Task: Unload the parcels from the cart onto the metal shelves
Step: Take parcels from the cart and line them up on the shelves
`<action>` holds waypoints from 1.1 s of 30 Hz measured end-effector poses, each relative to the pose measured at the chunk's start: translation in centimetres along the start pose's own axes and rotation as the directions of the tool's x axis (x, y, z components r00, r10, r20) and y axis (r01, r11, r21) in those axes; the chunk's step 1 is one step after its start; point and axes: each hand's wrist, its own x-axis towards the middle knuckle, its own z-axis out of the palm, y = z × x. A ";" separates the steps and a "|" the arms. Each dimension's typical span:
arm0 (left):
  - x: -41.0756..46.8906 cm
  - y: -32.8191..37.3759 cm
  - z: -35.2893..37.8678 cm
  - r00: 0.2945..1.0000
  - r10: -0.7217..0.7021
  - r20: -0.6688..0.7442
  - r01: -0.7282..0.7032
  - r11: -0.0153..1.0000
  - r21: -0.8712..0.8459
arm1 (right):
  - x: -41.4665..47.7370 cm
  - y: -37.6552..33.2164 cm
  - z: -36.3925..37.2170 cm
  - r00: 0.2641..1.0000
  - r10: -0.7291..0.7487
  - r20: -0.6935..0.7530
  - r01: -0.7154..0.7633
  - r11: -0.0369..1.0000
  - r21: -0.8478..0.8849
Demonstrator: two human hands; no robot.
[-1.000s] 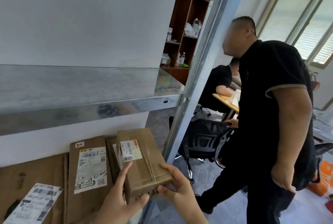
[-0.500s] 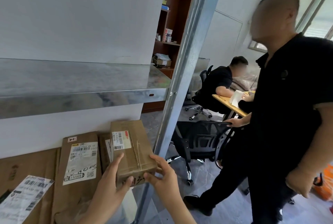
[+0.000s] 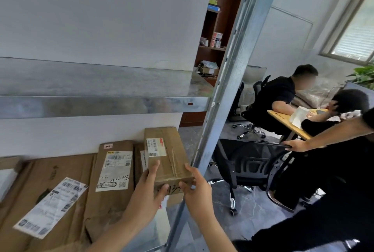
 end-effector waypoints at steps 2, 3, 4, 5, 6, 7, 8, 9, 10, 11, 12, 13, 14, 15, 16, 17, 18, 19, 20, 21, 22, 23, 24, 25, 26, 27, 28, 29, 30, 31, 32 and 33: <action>0.1 0.1 0.1 1.000 -0.018 0.014 0.018 1.000 0.010 | 0.0 0.3 0.1 0.999 -0.036 -0.009 0.035 0.996 -0.081; 0.1 0.2 0.2 0.999 -0.029 0.019 0.028 1.000 0.008 | -0.2 0.3 0.3 0.998 -0.060 -0.017 0.057 0.985 -0.161; 0.1 0.3 0.2 0.999 -0.030 0.019 0.030 0.999 0.012 | -0.4 0.1 0.4 0.994 -0.099 -0.044 0.083 0.959 -0.270; 0.1 0.3 0.1 1.000 -0.021 0.023 0.020 1.000 0.023 | -0.7 -0.1 0.5 0.983 -0.164 -0.087 0.119 0.916 -0.383; 0.1 0.3 -0.1 0.999 -0.010 0.033 0.009 0.999 0.034 | -0.9 -0.2 0.7 0.965 -0.237 -0.114 0.158 0.868 -0.471; 0.1 0.2 -0.3 0.999 0.004 0.043 -0.006 0.999 0.053 | -1.0 -0.3 0.9 0.945 -0.294 -0.142 0.181 0.833 -0.523; 0.0 0.2 -0.7 0.999 0.014 0.051 -0.019 0.996 0.086 | -1.3 -0.5 1.1 0.930 -0.324 -0.176 0.181 0.816 -0.549; -0.1 0.1 -1.2 0.998 0.025 0.057 -0.033 0.991 0.133 | -1.4 -0.8 1.4 0.920 -0.340 -0.194 0.181 0.810 -0.558; -0.4 0.0 -1.8 0.997 0.035 0.062 -0.047 0.979 0.197 | -1.6 -1.2 1.6 0.917 -0.347 -0.196 0.186 0.807 -0.561; -0.7 -0.1 -2.5 0.997 0.049 0.065 -0.065 0.960 0.273 | -1.8 -1.6 1.7 0.912 -0.355 -0.205 0.184 0.801 -0.570; -1.1 -0.1 -3.2 0.996 0.066 0.061 -0.084 0.934 0.348 | -2.0 -2.0 1.9 0.909 -0.358 -0.214 0.176 0.794 -0.582; -1.4 -0.2 -4.0 0.995 0.085 0.051 -0.098 0.906 0.411 | -2.2 -2.3 2.2 0.906 -0.360 -0.225 0.166 0.789 -0.592; -1.9 -0.2 -4.8 0.995 0.094 0.032 -0.098 0.881 0.462 | -2.3 -2.6 2.4 0.903 -0.362 -0.230 0.166 0.790 -0.590; -2.3 -0.6 -5.7 0.995 0.095 0.003 -0.084 0.861 0.502 | -2.5 -2.9 2.8 0.904 -0.363 -0.227 0.175 0.797 -0.578; -2.9 -0.9 -6.6 0.995 0.093 -0.039 -0.058 0.847 0.528 | -2.8 -3.3 3.1 0.904 -0.369 -0.216 0.194 0.804 -0.562; -3.4 -1.4 -7.6 0.993 0.078 -0.091 -0.017 0.841 0.540 | -3.0 -3.6 3.4 0.899 -0.390 -0.201 0.228 0.806 -0.546; -4.1 -2.0 -8.6 0.988 0.060 -0.141 0.028 0.833 0.552 | -3.3 -4.1 3.9 0.888 -0.423 -0.179 0.277 0.804 -0.526; -5.0 -2.5 -9.7 0.980 0.047 -0.192 0.073 0.818 0.571 | -3.5 -4.6 4.4 0.875 -0.461 -0.152 0.334 0.799 -0.500; -5.9 -3.0 -10.8 0.968 0.050 -0.247 0.110 0.796 0.595 | -3.7 -5.4 5.1 0.862 -0.494 -0.113 0.392 0.792 -0.469; -6.8 -3.5 -11.9 0.955 0.055 -0.291 0.143 0.775 0.615 | -4.0 -6.2 6.0 0.852 -0.520 -0.067 0.445 0.785 -0.430; -8.0 -3.9 -12.9 0.942 0.057 -0.331 0.175 0.759 0.627 | -4.3 -7.1 7.0 0.842 -0.540 -0.013 0.493 0.778 -0.390; -9.1 -4.5 -13.8 0.926 0.055 -0.373 0.208 0.749 0.629 | -4.7 -8.1 8.1 0.829 -0.557 0.045 0.536 0.769 -0.349; -10.3 -5.0 -14.7 0.913 0.045 -0.405 0.244 0.735 0.632 | -5.3 -9.2 9.2 0.813 -0.572 0.105 0.574 0.759 -0.307; -11.5 -5.4 -15.5 0.902 0.029 -0.432 0.284 0.712 0.642 | -5.8 -10.2 10.3 0.796 -0.581 0.171 0.605 0.751 -0.265; -12.7 -5.8 -16.4 0.889 0.003 -0.458 0.333 0.682 0.651 | -6.4 -11.1 11.4 0.773 -0.588 0.237 0.632 0.742 -0.223; -14.0 -6.1 -17.3 0.871 -0.024 -0.492 0.389 0.647 0.656 | -6.8 -12.0 12.5 0.744 -0.599 0.295 0.660 0.728 -0.185; -15.3 -6.4 -18.1 0.848 -0.049 -0.528 0.443 0.610 0.656 | -7.3 -12.7 13.7 0.711 -0.616 0.339 0.688 0.709 -0.155; -16.7 -6.7 -19.0 0.822 -0.073 -0.565 0.497 0.575 0.650 | -7.7 -13.5 14.8 0.678 -0.636 0.368 0.716 0.685 -0.135; -18.2 -7.0 -19.9 0.791 -0.100 -0.603 0.552 0.541 0.634 | -8.1 -14.2 15.9 0.648 -0.651 0.395 0.738 0.664 -0.117; -19.7 -7.4 -20.9 0.757 -0.134 -0.640 0.606 0.512 0.609 | -8.5 -14.9 17.0 0.622 -0.658 0.423 0.753 0.651 -0.094; -21.2 -7.8 -21.9 0.723 -0.164 -0.671 0.652 0.485 0.584 | -9.0 -15.6 18.1 0.599 -0.658 0.455 0.761 0.645 -0.069; -22.9 -8.3 -22.9 0.690 -0.191 -0.698 0.693 0.455 0.559 | -9.6 -16.2 19.2 0.577 -0.659 0.484 0.768 0.639 -0.045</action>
